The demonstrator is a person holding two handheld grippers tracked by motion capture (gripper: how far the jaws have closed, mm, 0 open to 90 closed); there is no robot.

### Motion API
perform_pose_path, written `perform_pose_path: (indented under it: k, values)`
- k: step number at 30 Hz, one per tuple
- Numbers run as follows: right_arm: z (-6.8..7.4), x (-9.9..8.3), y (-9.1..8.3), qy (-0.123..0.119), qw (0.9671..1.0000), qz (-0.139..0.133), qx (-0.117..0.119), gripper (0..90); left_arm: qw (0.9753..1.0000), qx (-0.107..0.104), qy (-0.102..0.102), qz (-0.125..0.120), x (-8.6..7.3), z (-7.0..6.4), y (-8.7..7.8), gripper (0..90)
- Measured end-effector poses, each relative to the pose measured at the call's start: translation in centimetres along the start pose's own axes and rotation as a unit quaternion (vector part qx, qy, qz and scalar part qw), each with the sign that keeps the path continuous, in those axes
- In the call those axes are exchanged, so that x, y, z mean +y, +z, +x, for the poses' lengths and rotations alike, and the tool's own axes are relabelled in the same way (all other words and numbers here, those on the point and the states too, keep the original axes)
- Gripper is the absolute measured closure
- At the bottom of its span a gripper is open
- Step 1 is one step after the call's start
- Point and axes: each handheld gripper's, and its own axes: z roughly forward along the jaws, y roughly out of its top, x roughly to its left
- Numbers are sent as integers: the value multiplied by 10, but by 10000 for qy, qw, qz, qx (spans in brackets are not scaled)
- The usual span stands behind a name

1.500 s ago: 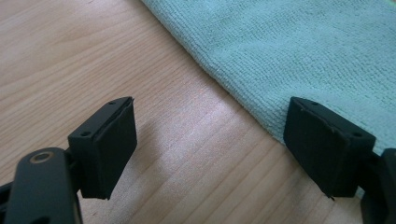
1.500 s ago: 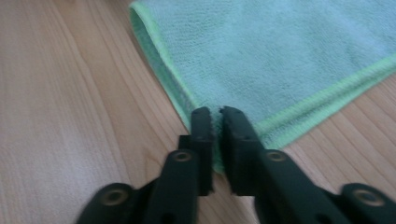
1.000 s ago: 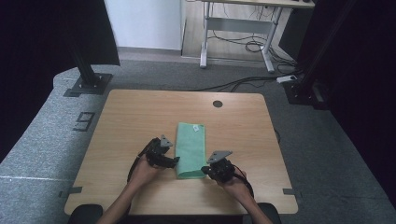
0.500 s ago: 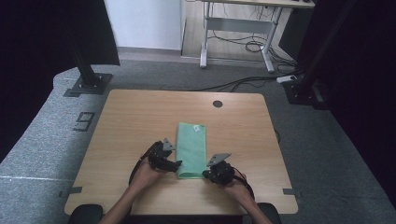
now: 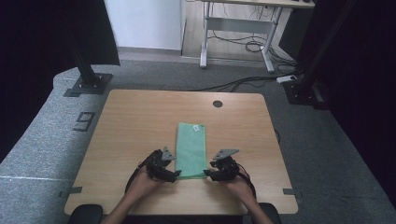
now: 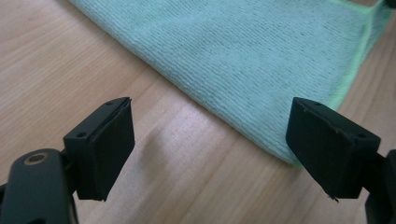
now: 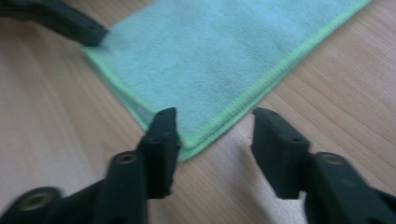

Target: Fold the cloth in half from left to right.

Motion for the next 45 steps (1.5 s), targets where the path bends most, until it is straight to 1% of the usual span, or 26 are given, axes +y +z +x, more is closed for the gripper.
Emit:
perform_pose_path:
  k: [2, 5, 8, 10, 12, 15, 16, 17, 19, 22, 24, 27, 29, 30, 31, 34, 37, 40, 42, 45]
  values:
    - [2, -1, 6, -68, 9998, 126, -128, 409, 10000, 23, -14, 42, -3, -1, 2, 154]
    - [5, -2, 12, -204, 9990, 264, -287, 365, 10000, -12, -90, 35, -5, 0, 6, 153]
    - [5, -2, 11, -238, 9989, 281, -300, 350, 9999, -24, -100, 34, -5, 2, 7, 143]
    - [3, -1, 8, -220, 9992, 246, -239, 345, 9999, -40, -118, 25, -5, 3, 8, 143]
    - [0, 1, 3, -125, 9996, 111, -210, 338, 9999, -65, -153, 19, -5, 3, 8, 143]
    - [-5, 5, -5, -33, 9995, -101, -300, 337, 9997, -108, -203, 2, -5, 5, 9, 143]
    - [-6, 6, -5, 4, 9994, -118, -320, 336, 9997, -121, -223, -3, -6, 5, 9, 143]
    - [-6, 7, -4, -11, 9994, -112, -339, 329, 9996, -139, -237, -9, -6, 6, 10, 143]
    - [-5, 7, 0, -58, 9994, -46, -326, 328, 9995, -148, -266, -16, -6, 6, 10, 141]
    - [-1, 9, 3, -137, 9993, -29, -350, 319, 9996, -129, -247, -24, -6, 5, 10, 141]
    - [0, 9, 7, -209, 9990, 64, -396, 312, 9997, -106, -231, -31, -5, 5, 11, 141]
    - [-2, 6, 17, -239, 9983, 260, -456, 300, 9997, -67, -231, -39, -4, 5, 12, 141]
    - [-5, 5, 19, -130, 9987, 231, -432, 288, 9997, -43, -251, -55, -3, 7, 13, 141]
    - [-6, 5, 20, -106, 9986, 225, -456, 288, 9996, -45, -265, -58, -2, 8, 14, 141]
    - [-7, 6, 20, -142, 9985, 206, -493, 288, 9995, -45, -293, -65, -1, 10, 15, 141]
    - [-13, 9, 24, -11, 9985, 188, -507, 281, 9994, 31, -342, -76, 2, 16, 18, 141]
    - [-19, 11, 27, 108, 9987, 163, -461, 281, 9993, 15, -361, -82, 4, 19, 20, 141]
    - [-19, 10, 26, 100, 9988, 122, -458, 287, 9995, 86, -280, -116, 5, 18, 15, 143]
    - [-19, 9, 22, 72, 9989, 62, -467, 282, 9995, 47, -233, -185, 5, 16, 6, 144]
    - [-22, 6, 12, 91, 9986, -74, -507, 241, 9994, -49, -222, -257, -1, 16, -8, 139]
